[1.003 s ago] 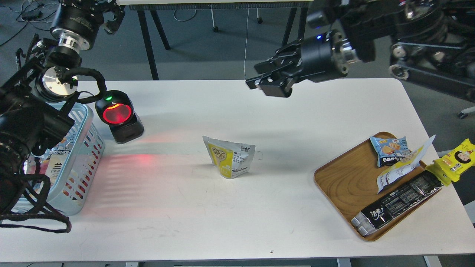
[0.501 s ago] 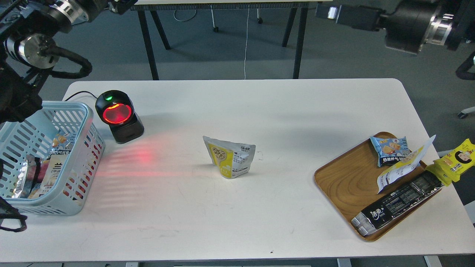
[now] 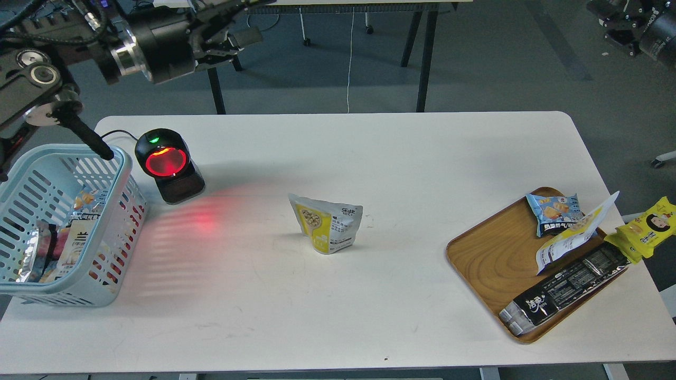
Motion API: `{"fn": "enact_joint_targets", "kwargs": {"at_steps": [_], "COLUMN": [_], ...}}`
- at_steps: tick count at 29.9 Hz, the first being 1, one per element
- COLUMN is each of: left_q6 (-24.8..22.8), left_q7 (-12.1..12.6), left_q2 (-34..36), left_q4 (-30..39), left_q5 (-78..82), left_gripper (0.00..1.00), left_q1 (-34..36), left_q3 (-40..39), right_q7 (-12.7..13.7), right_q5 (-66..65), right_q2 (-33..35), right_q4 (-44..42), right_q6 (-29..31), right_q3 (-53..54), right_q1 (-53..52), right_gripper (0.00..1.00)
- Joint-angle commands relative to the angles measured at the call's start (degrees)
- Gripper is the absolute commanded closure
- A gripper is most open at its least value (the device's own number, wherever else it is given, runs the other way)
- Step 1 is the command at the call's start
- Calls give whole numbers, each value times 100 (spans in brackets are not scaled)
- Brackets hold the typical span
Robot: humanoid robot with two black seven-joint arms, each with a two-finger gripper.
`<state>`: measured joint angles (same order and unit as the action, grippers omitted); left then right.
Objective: Scan snack and place in basket
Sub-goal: 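Reach the left gripper to the yellow bag on the table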
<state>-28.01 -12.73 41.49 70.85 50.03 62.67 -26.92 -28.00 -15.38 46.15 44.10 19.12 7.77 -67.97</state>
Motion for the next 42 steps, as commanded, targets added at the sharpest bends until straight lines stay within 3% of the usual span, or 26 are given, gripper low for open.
{"fn": "enact_joint_targets", "kwargs": {"at_steps": [1,8,12,20,22,30,33,40,42], "left_q6": [1,1,1,1,1,1,1,1,1], "left_q7": [-19,-27,-62,-440,-528,-502,-511,-581,-581], "left_q2": [52,44,-71,-484,-545,-1125,-1266,-1284,-1266], "left_q4": [691,1852,1844,1774,1669,1238,1115,939,913], "left_q5": [979,2983,4284,7071,7467,7497,7497,7497,7497], "left_gripper": [1,3,5,8,9,13,25,74,77], "left_q1": [-9,-97,-176,-360,-431,-510,-510,-510,-510], "left_q3": [-6,266,486,1241,1365,1365,1374,1383,1383], "right_q7": [0,0,0,0,0,0,0,0,0], "right_q5": [999,2582,2724,2742,2742,2742,2733,2733,2733], "right_q2": [-308,-686,-818,-818,-818,-827,-827,-818,-818], "right_q4": [-621,-1115,-1088,-1027,-1035,-1027,-1027,-1027,-1027], "right_q6": [276,628,628,646,646,655,655,655,655], "right_q3": [22,22,145,541,541,576,638,655,655], "right_q1": [275,732,881,1260,1260,1251,1251,1225,1225], "right_gripper": [1,1,1,1,1,1,1,1,1]}}
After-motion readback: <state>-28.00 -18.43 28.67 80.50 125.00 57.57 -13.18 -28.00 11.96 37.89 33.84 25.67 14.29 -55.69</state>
